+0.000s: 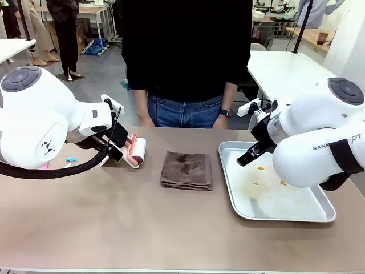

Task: Clean the surface of the table.
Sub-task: Hold the Lint Roller with your left hand and the towel with your right hand.

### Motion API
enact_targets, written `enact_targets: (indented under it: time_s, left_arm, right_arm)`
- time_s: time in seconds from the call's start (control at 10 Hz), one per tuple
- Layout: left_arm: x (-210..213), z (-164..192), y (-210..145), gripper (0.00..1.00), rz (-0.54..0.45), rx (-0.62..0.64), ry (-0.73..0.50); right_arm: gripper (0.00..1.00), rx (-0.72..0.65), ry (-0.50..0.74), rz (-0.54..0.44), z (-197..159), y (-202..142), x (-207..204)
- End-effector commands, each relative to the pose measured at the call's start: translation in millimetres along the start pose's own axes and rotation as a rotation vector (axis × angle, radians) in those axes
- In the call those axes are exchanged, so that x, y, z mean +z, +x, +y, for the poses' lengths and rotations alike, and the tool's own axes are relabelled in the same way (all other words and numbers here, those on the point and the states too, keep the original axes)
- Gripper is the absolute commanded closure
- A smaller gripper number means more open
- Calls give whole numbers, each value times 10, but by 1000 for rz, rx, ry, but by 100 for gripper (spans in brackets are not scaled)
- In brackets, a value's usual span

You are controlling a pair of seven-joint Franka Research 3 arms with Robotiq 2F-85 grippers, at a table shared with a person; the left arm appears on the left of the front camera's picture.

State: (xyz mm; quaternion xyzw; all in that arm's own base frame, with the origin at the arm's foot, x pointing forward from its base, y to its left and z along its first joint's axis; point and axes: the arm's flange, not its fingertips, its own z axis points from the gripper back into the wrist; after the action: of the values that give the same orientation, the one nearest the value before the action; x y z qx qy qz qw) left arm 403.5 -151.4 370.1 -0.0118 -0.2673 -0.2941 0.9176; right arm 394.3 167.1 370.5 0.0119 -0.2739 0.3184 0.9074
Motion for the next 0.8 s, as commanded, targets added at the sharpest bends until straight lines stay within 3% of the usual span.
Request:
enact_targets:
  time_s: [0.0,0.7]
  left_arm:
    - [0,-1,0,0,0,-1,0]
    - [0,-1,0,0,0,-1,0]
  right_arm:
    - [0,-1,0,-1,-1,2,1]
    - [0,-1,0,-1,-1,2,1]
